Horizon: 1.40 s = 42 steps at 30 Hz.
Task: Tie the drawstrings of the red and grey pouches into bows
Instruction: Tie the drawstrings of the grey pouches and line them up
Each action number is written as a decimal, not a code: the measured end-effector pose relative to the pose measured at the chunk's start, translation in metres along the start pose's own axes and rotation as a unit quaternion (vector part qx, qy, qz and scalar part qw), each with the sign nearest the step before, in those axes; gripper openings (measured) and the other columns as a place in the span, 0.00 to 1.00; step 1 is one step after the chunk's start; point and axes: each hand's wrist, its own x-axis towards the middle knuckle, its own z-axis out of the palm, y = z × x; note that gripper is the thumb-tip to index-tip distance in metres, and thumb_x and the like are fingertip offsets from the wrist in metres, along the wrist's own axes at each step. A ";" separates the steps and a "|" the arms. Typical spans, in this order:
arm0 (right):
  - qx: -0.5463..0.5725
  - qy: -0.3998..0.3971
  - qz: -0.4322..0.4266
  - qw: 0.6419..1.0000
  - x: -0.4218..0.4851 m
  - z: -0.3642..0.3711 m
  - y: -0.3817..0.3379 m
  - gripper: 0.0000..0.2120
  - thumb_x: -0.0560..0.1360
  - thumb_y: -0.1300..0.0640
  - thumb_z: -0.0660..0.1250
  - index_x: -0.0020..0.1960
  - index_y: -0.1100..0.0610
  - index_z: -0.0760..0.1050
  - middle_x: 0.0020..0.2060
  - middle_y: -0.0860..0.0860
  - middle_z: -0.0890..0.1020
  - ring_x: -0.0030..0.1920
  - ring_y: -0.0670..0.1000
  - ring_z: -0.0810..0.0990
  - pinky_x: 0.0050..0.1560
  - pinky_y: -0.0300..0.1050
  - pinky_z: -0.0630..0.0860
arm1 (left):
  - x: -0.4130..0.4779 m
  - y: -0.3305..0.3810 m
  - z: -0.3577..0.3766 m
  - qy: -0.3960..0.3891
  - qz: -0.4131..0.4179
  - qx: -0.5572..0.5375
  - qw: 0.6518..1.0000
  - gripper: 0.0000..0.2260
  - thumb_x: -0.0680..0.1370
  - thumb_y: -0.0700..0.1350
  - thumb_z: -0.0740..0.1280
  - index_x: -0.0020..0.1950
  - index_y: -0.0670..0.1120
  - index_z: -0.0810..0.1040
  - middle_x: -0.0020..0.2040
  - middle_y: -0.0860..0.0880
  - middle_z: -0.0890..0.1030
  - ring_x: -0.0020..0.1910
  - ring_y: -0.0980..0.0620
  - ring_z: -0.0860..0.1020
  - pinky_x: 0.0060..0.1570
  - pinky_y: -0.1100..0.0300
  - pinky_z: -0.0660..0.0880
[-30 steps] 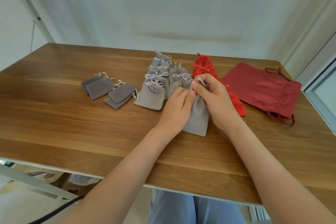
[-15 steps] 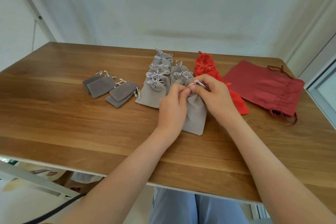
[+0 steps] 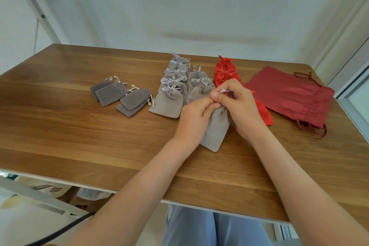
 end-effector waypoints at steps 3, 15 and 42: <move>-0.012 -0.006 -0.004 1.000 0.000 -0.002 0.002 0.09 0.72 0.67 0.69 0.39 0.54 0.77 0.40 0.48 0.76 0.43 0.43 0.74 0.47 0.37 0.71 | 0.003 -0.004 0.001 -0.027 0.002 0.030 0.999 0.10 0.78 0.44 0.64 0.52 0.41 0.82 0.47 0.46 0.80 0.47 0.55 0.77 0.48 0.62 0.73; -0.108 -0.012 -0.007 0.994 0.002 0.006 0.003 0.04 0.74 0.67 0.66 0.42 0.60 0.76 0.36 0.54 0.79 0.39 0.48 0.75 0.43 0.47 0.72 | 0.003 -0.001 0.005 0.025 -0.065 0.118 0.991 0.12 0.75 0.47 0.58 0.31 0.50 0.66 0.33 0.54 0.66 0.32 0.55 0.67 0.31 0.62 0.61; -0.266 -0.084 -0.001 0.960 0.000 -0.003 -0.004 0.06 0.75 0.49 0.68 0.51 0.44 0.75 0.42 0.44 0.81 0.53 0.49 0.74 0.60 0.60 0.67 | 0.006 -0.004 -0.001 0.127 -0.104 0.004 0.986 0.11 0.80 0.46 0.61 0.44 0.52 0.82 0.44 0.53 0.79 0.52 0.52 0.71 0.53 0.67 0.66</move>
